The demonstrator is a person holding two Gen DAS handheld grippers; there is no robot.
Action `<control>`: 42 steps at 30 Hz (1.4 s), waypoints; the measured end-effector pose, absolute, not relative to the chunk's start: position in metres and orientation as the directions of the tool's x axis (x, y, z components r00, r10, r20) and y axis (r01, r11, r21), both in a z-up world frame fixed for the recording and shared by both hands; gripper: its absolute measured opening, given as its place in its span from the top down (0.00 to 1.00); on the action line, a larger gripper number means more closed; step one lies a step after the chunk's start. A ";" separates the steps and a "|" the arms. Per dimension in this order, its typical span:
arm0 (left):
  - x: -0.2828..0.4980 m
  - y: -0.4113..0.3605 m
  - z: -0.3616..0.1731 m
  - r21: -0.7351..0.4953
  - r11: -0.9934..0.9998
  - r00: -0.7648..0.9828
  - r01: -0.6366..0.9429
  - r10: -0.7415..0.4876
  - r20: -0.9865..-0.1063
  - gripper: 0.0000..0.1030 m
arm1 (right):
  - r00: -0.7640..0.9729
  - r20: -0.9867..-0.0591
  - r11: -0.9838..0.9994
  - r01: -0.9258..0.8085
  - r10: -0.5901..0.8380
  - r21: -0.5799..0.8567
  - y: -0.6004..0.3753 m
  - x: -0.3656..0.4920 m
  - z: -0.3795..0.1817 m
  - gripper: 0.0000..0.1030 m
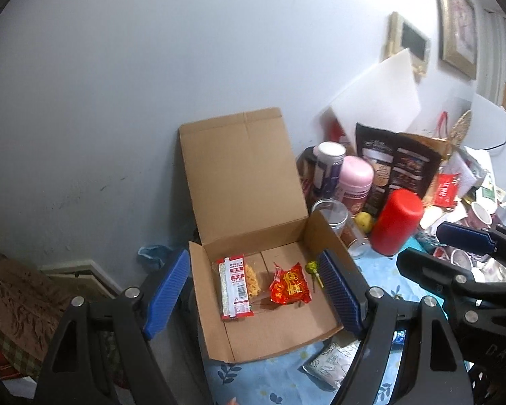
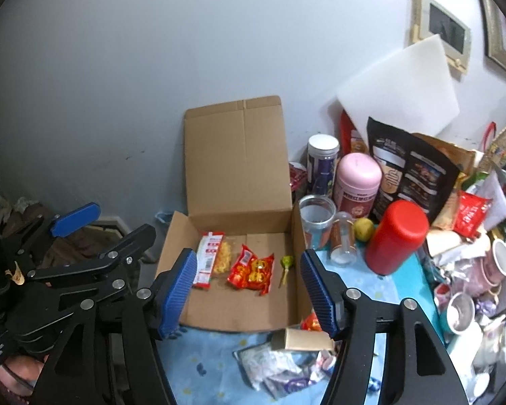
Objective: Organize snacks
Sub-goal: 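Withdraw both tools from the box back over the table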
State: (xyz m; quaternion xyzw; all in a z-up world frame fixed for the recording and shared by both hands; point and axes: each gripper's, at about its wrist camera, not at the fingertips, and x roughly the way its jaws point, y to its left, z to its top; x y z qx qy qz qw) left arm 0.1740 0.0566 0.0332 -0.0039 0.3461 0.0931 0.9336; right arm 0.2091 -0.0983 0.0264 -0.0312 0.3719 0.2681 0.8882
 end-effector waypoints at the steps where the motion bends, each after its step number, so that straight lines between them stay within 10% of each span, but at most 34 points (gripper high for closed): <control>1: 0.168 0.054 0.036 0.062 0.984 0.750 -0.169 0.170 -0.639 0.23 | 0.581 -0.676 0.854 -0.500 0.454 0.144 -0.100 0.204 0.028 0.37; 42: 0.079 -0.009 -0.053 -0.061 0.996 0.621 0.069 -0.091 -0.779 0.23 | 0.433 -0.790 0.897 -0.291 0.433 0.332 -0.196 0.110 -0.082 0.37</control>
